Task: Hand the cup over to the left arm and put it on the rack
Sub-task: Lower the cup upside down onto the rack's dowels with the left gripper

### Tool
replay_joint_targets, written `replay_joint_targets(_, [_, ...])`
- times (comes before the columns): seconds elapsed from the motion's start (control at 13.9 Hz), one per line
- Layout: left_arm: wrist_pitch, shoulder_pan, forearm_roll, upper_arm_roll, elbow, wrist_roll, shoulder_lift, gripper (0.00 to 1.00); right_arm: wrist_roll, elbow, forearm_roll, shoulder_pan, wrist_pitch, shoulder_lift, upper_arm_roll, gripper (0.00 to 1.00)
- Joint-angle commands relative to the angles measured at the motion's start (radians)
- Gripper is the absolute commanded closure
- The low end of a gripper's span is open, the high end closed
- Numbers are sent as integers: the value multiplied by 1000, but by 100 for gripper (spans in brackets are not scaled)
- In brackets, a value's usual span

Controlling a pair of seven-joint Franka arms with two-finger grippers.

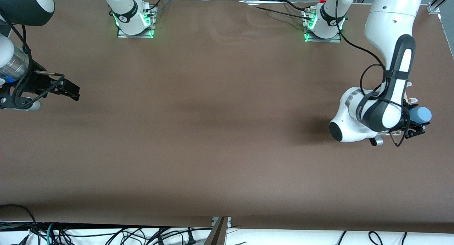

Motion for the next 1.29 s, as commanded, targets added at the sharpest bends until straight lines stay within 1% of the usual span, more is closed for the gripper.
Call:
replay_joint_targets(0.0, [-24, -9, 27, -2, -16, -14, -9, 77, -16, -1, 16, -7, -15, -14, 3, 0])
replay_joint_targets(0.14, [-23, -3, 27, 0, -20, -49, 1, 78, -16, -3, 16, -7, -15, -14, 2, 0])
replay_joint_targets(0.43, [-29, -6, 26, -3, -102, -98, -23, 78, -16, -1, 16, -8, -15, -14, 2, 0])
replay_joint_targets(0.79, [-27, -8, 26, -5, -168, -184, -25, 79, -17, -1, 16, -10, -15, -12, 2, 0])
replay_joint_targets(1.22, [-1, -4, 23, -6, -185, -226, -5, 79, -17, -1, 16, -10, -15, -14, 2, 0])
